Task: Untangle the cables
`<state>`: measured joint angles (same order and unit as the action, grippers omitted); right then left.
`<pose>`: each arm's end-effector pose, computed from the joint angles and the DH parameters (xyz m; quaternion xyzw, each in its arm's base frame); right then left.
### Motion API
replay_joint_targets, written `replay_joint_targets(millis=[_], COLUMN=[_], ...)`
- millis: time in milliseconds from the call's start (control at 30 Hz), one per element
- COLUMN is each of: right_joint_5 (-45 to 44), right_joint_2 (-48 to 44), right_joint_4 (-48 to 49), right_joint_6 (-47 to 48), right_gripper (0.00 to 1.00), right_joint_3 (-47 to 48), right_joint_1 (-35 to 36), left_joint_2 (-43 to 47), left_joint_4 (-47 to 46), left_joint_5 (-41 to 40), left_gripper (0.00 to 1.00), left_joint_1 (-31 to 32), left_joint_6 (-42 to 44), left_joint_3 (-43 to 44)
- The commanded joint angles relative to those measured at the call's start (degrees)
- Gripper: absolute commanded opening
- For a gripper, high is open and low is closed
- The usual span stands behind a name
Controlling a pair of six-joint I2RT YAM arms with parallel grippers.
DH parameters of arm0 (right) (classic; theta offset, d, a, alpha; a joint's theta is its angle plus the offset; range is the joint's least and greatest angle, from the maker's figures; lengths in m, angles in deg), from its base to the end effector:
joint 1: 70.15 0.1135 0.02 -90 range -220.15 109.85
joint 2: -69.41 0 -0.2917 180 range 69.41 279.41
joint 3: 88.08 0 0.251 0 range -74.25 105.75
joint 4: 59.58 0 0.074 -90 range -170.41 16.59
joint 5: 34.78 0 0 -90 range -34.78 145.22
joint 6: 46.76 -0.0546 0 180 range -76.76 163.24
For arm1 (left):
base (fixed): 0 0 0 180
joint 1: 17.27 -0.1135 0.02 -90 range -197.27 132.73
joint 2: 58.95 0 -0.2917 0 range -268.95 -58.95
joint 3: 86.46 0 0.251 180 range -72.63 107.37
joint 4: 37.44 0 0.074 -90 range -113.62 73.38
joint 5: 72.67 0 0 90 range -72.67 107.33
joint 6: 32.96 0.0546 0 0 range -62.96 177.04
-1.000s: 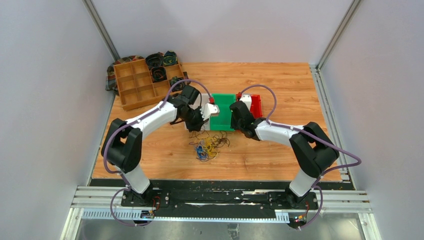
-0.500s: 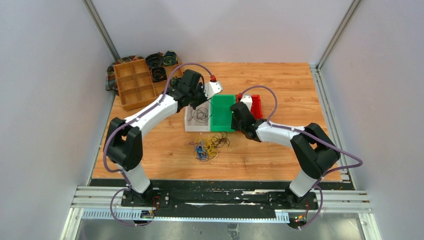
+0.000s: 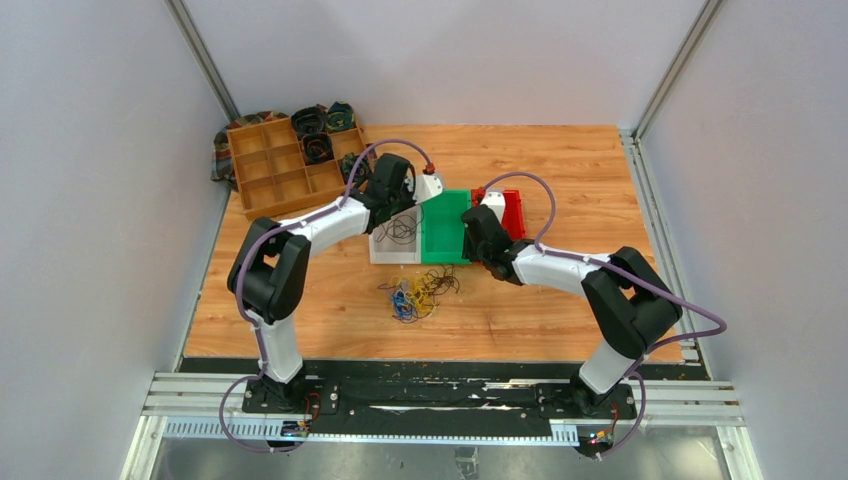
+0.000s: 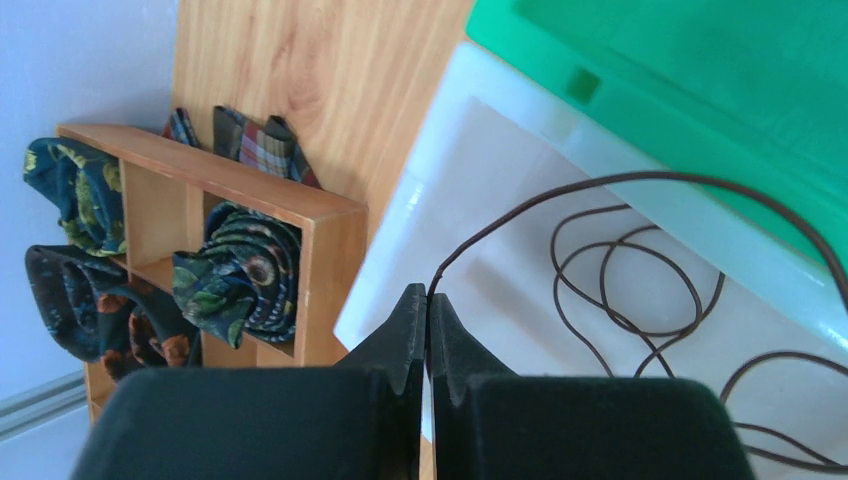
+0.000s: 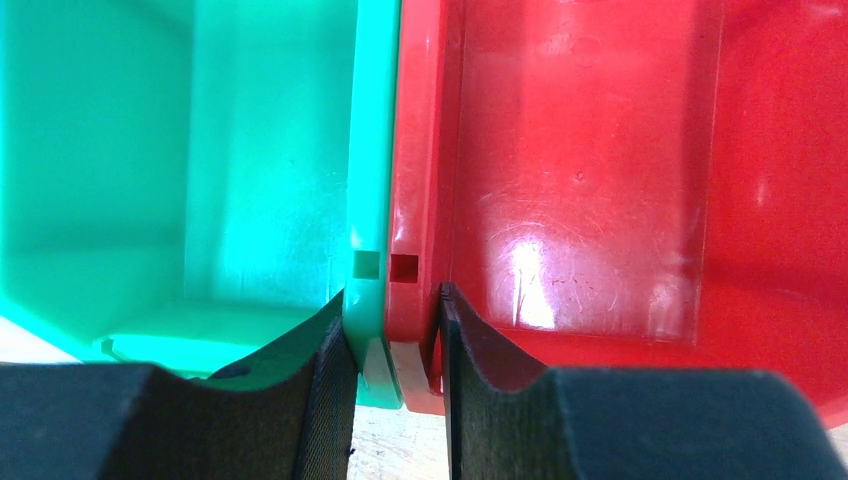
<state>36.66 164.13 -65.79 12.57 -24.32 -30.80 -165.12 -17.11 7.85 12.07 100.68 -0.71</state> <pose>0.2890 0.2145 0.1991 0.0046 0.8868 0.1336 0.4425 0.3821 -0.2045 0.2226 0.5111 0.7488 0.1262 0.4027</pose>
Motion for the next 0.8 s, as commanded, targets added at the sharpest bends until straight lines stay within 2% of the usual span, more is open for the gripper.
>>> replay_joint_targets(millis=[0, 467, 767], right_joint_5=[1.21, 0.74, 0.88], right_joint_2=[-0.25, 0.73, 0.63], right_joint_4=[1.3, 0.58, 0.35], right_joint_6=[-3.61, -3.72, -3.95], right_gripper=[0.15, 0.16, 0.17], right_joint_3=[-0.27, 0.8, 0.73], right_joint_1=[1.19, 1.13, 1.09], left_joint_2=[2.26, 6.19, 5.09], left_joint_4=[-3.5, -1.49, -3.2], left_joint_5=[-0.21, 4.8, 2.1], left_gripper=[0.01, 0.01, 0.01], left_joint_1=[-1.09, -4.69, -3.99], left_joint_6=[2.87, 1.46, 2.01], left_joint_3=[-3.13, -5.92, -6.11])
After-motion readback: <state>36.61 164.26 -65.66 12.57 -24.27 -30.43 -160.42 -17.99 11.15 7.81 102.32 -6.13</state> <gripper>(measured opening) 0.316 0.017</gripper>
